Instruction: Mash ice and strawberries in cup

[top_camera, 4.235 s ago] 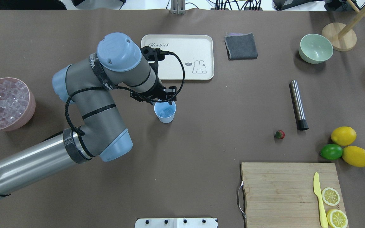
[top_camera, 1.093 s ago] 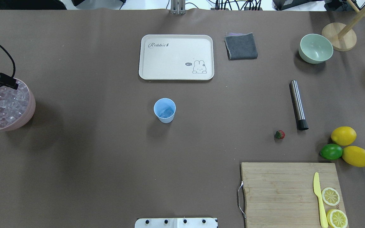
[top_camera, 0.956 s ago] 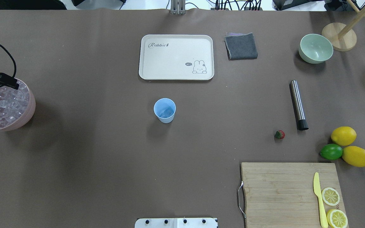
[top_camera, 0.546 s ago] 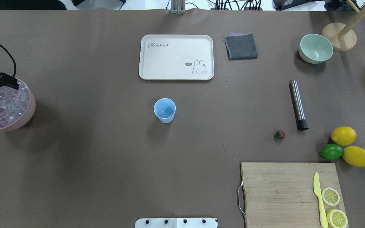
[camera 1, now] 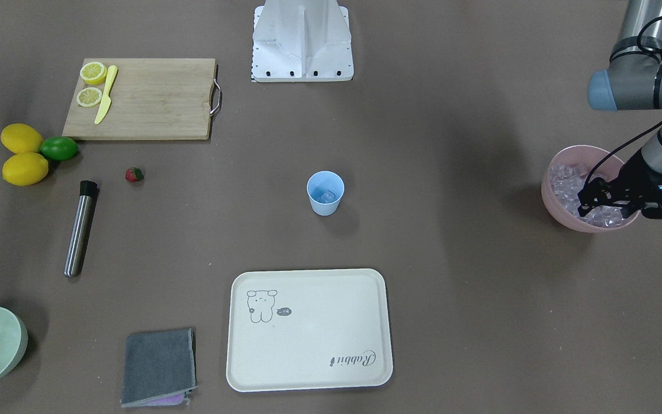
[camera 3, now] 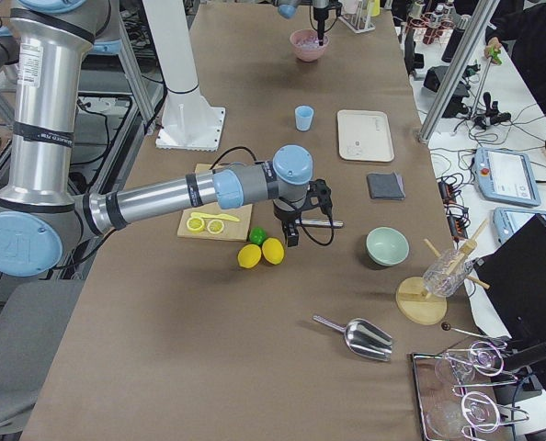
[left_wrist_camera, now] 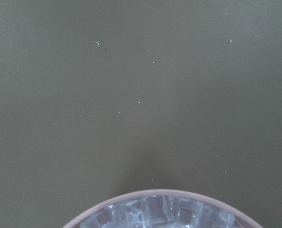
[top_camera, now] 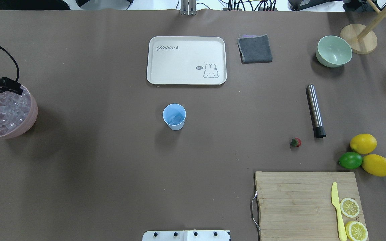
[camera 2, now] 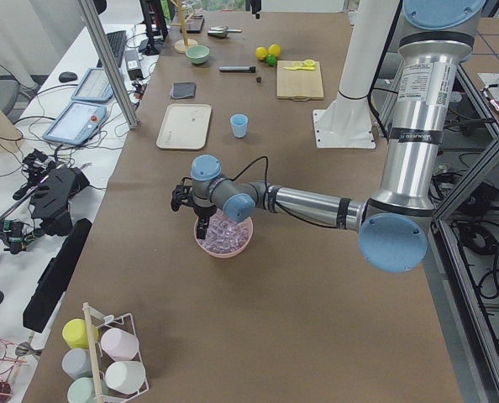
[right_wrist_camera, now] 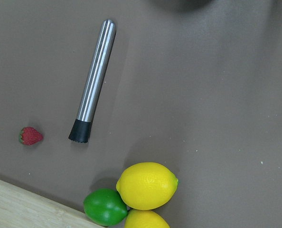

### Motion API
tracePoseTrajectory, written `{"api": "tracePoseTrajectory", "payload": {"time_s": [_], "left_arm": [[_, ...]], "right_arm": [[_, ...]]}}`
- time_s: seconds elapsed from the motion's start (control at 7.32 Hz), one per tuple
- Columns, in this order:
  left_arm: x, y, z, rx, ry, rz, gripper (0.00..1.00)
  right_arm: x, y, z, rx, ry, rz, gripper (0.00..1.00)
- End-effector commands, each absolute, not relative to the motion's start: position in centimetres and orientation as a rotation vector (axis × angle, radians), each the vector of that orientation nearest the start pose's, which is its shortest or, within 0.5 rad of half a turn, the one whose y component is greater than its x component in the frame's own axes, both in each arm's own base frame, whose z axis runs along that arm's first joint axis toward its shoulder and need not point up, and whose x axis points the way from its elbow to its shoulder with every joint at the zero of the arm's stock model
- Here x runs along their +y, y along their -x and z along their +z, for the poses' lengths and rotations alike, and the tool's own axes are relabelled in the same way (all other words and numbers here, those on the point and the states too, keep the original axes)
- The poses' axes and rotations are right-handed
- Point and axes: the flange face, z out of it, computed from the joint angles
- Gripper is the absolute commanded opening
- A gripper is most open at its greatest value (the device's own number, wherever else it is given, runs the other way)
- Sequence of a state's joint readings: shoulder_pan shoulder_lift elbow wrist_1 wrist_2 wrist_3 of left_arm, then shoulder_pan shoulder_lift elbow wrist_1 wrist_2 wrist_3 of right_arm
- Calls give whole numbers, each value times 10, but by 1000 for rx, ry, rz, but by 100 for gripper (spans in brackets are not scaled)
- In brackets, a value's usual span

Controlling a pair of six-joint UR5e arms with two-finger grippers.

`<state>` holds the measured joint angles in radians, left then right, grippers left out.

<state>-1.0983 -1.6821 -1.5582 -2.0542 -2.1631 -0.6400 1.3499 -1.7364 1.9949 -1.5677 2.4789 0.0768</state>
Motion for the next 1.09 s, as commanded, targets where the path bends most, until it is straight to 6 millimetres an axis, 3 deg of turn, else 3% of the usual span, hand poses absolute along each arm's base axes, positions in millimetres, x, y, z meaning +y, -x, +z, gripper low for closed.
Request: {"api": "tracePoseTrajectory", "payload": {"time_s": [0.0, 0.14, 0.27, 0.41, 0.55, 0.82, 0.96], "left_arm": [[-538, -195, 558, 790, -180, 24, 96], [-536, -201, 562, 785, -171, 34, 96], [-535, -203, 560, 791, -178, 37, 89], [-536, -204, 557, 794, -181, 32, 56], [-536, -204, 551, 803, -186, 41, 1], [-536, -202, 544, 809, -200, 47, 0], [-534, -198, 530, 826, -209, 51, 0]], "right_arm": [[-421, 38, 516, -931, -105, -251, 100], [-421, 38, 516, -931, -105, -251, 100], [-422, 39, 516, -931, -105, -251, 100], [-421, 38, 516, -931, -105, -251, 100], [-421, 39, 516, -932, -105, -251, 100], [-420, 38, 517, -932, -102, -250, 100], [-419, 38, 518, -932, -100, -250, 100]]}}
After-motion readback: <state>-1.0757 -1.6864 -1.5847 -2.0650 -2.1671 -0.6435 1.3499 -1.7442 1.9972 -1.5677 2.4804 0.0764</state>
